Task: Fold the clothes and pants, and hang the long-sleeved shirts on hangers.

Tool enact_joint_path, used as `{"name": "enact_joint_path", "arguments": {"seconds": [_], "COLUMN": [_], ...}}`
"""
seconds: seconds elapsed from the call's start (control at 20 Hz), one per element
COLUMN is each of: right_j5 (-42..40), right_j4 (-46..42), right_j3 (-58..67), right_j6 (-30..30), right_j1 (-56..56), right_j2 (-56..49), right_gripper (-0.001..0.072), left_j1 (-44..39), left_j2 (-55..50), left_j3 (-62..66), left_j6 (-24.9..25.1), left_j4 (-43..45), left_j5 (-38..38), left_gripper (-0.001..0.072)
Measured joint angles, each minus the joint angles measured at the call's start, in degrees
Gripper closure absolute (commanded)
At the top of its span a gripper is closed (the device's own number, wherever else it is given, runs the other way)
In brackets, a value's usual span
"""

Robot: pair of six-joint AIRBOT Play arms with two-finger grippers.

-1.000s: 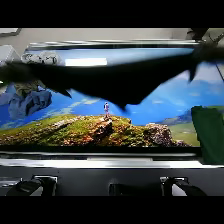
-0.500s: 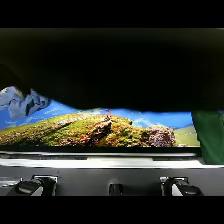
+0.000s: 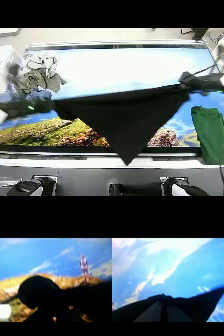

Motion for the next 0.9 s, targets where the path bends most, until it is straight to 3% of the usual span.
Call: {"name": "enact_joint_path", "arguments": {"seconds": [0.1, 0.15, 0.2, 0.25, 0.45, 0.6, 0.7, 0.9], "right_j5": [-3.69, -3.93, -3.08, -1.05, 14.97, 24.41, 23.98, 16.39], "right_j4": [7.69, 11.17, 13.94, 15.63, 13.09, 6.73, 6.84, 17.29], "right_j3": [-1.92, -2.43, -2.78, -3.02, -4.11, -12.46, -22.25, -38.16], "right_j6": [2.03, 2.03, 1.36, 0.04, -4.55, -5.92, -6.32, -8.63], "right_j1": [0.17, 0.26, 0.24, -0.07, -2.36, -0.24, 2.8, 10.21], "right_j2": [-7.06, -9.84, -12.17, -13.81, -15.98, -13.07, -9.35, -3.78], "right_gripper": [0.0632, 0.0458, 0.0226, 0.0166, 0.0163, 0.0098, 0.0098, 0.01], "left_j1": [0.0, 0.02, 0.11, 0.31, 1.7, 2.62, 2.95, 3.21], "left_j2": [-2.32, -3.43, -4.2, -4.74, -5.73, -5.97, -6.05, -6.05], "left_j3": [-5.25, -6.99, -8.07, -8.79, -9.68, -9.88, -9.92, -9.94], "left_j6": [-0.15, -0.02, 0.33, 0.74, 2.29, 3.39, 3.76, 4.15], "left_j4": [-4.55, -6.56, -7.98, -9.18, -11.56, -12.33, -12.5, -12.76], "left_j5": [1.33, 1.86, 2.12, 2.38, 2.25, 2.1, 2.01, 1.95], "left_gripper": [0.0677, 0.0676, 0.0676, 0.0676, 0.0676, 0.0675, 0.0675, 0.0675]}}
